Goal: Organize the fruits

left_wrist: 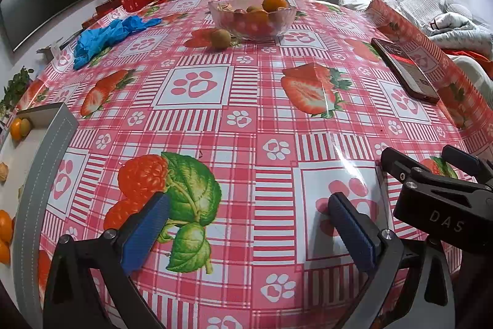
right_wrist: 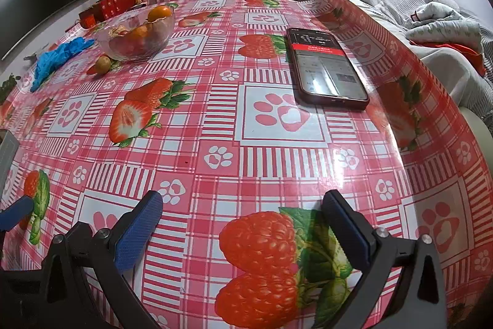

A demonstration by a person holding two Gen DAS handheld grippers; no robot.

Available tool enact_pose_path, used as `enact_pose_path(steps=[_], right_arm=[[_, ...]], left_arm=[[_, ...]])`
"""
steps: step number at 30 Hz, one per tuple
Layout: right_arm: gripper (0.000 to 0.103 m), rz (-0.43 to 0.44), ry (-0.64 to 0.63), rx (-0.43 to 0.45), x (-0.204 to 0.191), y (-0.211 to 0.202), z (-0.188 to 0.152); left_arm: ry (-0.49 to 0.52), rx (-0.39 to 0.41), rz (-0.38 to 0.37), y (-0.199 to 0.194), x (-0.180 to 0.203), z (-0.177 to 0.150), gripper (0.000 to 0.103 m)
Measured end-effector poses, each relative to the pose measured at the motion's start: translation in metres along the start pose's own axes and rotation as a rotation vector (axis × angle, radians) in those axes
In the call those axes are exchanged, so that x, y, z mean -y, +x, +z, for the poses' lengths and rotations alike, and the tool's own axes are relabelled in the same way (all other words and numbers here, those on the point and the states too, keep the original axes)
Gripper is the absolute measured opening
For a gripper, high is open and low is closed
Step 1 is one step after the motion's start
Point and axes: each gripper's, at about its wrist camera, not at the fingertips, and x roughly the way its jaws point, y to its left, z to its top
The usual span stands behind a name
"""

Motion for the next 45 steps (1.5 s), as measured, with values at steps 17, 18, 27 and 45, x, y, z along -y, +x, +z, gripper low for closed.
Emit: enact_pose_path(steps=[17,18,27,45], right_arm=[[0.103,-0.030,0.031,-0.004,0.016,-0.015,-0.020],[0.103,-0.032,0.032,-0.003,0.016,-0.015,-0.020],[0.103,-0.034,0.032,-0.002,0.016,-0.015,-0.020],[0.103,-0.033,0.032,-0.002,0.015,-0.015,-0.020]], left_arm=[[-0.006,0.000,-0.007,-0.001,0.000,0.000,0.103],[-0.006,0.000,-0.007,-0.001,0.000,0.000,0.103],[-0.006,0.000,-0.007,-0.001,0.000,0.000,0.103],[-0.007,0.000,-0.008,-0.001,0.001,0.000,0.103]])
